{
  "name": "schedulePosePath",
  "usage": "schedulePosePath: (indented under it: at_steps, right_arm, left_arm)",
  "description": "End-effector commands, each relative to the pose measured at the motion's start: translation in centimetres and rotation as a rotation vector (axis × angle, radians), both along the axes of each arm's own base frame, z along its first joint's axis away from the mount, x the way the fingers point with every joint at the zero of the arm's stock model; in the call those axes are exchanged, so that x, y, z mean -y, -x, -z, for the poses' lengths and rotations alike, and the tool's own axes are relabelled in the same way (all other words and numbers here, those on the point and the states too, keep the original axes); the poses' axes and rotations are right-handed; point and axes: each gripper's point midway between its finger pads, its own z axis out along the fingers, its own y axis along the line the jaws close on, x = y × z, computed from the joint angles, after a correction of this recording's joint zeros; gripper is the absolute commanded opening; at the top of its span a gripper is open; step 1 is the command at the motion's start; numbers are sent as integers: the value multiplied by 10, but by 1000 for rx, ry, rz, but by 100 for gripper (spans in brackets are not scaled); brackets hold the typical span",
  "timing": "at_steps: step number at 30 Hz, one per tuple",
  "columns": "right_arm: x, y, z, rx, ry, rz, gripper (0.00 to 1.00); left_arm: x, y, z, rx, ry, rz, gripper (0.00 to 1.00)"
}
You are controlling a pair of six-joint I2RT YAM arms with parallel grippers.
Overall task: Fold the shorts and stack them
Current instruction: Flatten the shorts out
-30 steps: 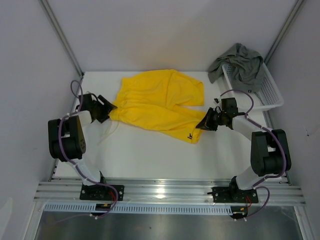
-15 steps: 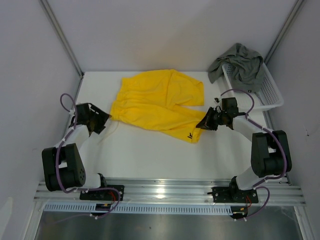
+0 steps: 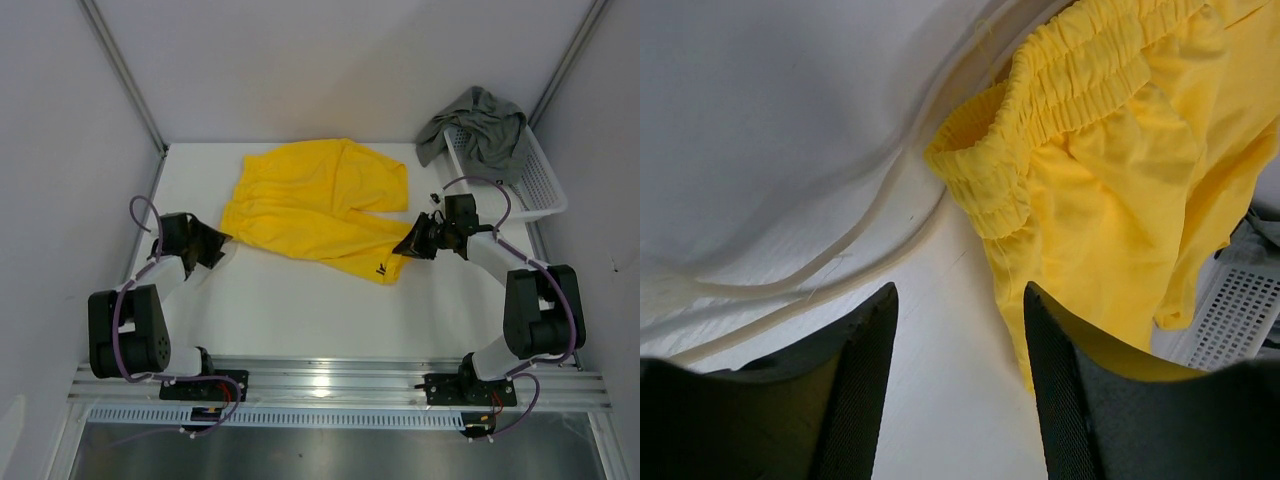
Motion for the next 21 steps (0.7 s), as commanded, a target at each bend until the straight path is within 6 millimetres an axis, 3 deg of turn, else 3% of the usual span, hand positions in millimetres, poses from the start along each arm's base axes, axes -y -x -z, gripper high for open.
schedulePosePath:
  at_steps: [1,14,21]
  right_arm:
    - [0,-6,-19,73,-3,-4,0]
    - [-1,-5,-20,76,-10,-4,0]
    - [-3,-1,-16,69,-11,-10,0]
  left_arm:
    - [8,-16,-6,56,38,7,56]
    - [11,-31,27,19,88,-33,54]
    - [8,-41,36,46,99,-64,54]
